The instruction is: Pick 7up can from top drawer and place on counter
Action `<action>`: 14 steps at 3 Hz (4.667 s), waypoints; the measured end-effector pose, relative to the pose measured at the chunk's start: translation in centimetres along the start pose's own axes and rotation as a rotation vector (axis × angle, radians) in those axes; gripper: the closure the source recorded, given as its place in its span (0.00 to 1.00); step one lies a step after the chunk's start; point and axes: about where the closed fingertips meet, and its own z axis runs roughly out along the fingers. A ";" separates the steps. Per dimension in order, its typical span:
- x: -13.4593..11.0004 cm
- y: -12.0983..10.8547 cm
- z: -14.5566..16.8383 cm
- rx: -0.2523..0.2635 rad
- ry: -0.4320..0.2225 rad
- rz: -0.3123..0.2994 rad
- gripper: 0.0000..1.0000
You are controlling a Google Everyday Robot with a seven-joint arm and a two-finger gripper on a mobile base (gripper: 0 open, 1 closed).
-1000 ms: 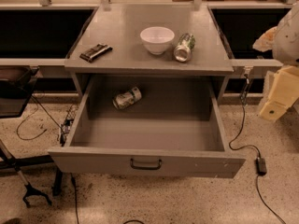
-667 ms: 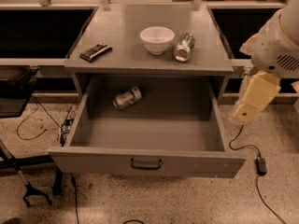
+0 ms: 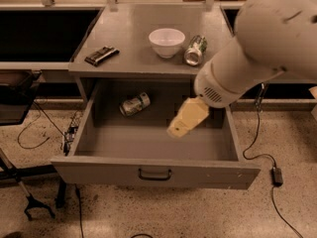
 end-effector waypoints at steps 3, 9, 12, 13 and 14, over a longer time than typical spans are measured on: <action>-1.1 -0.4 0.0 0.025 -0.053 0.113 0.00; -8.1 2.9 9.7 0.049 0.048 0.331 0.00; -7.7 0.2 18.8 0.063 0.311 0.813 0.00; -8.2 -0.9 22.9 0.064 0.380 1.029 0.00; -8.2 -0.9 22.8 0.063 0.379 1.022 0.00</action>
Offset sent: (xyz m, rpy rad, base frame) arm 0.0082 0.0031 0.0055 0.0512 -0.0166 -0.0768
